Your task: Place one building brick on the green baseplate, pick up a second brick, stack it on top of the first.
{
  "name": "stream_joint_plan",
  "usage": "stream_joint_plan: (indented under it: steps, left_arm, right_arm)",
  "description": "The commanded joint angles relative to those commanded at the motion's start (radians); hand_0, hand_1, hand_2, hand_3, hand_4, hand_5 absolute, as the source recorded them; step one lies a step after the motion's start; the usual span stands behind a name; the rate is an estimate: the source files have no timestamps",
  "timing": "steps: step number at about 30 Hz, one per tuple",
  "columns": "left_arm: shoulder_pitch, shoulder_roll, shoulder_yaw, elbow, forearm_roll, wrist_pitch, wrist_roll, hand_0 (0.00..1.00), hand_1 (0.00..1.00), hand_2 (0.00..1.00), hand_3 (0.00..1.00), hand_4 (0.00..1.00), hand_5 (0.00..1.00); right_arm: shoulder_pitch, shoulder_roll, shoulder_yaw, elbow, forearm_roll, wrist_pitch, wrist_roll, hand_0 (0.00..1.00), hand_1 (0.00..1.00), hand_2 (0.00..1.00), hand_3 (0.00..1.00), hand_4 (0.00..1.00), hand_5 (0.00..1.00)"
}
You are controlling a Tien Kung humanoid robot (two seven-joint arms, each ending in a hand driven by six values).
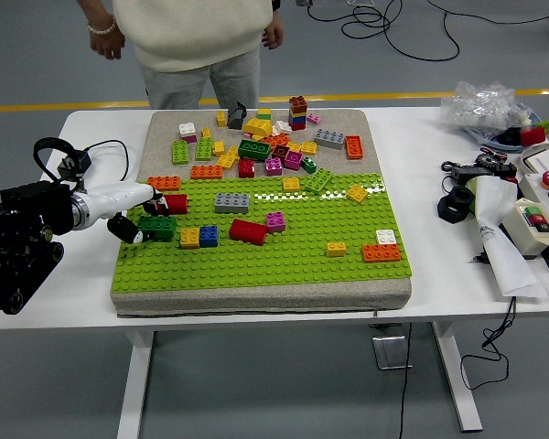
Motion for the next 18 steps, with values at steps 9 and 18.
stream_joint_plan:
  steps: [9, 18]
  left_arm:
    - [0.037, 0.036, -0.048, -0.087, 0.010, -0.029, 0.015, 0.653, 0.613, 0.497, 0.534, 0.394, 0.002]
    - [0.130, 0.090, -0.077, -0.251, -0.010, -0.067, 0.044, 0.656, 0.610, 0.501, 0.532, 0.427, 0.002]
  right_arm:
    - [-0.001, -0.003, 0.006, 0.000, -0.003, 0.000, 0.001, 0.765, 0.703, 0.736, 0.748, 0.998, 0.631]
    - [-0.009, -0.005, 0.013, 0.000, -0.010, 0.000, 0.002, 0.765, 0.703, 0.737, 0.748, 0.998, 0.632]
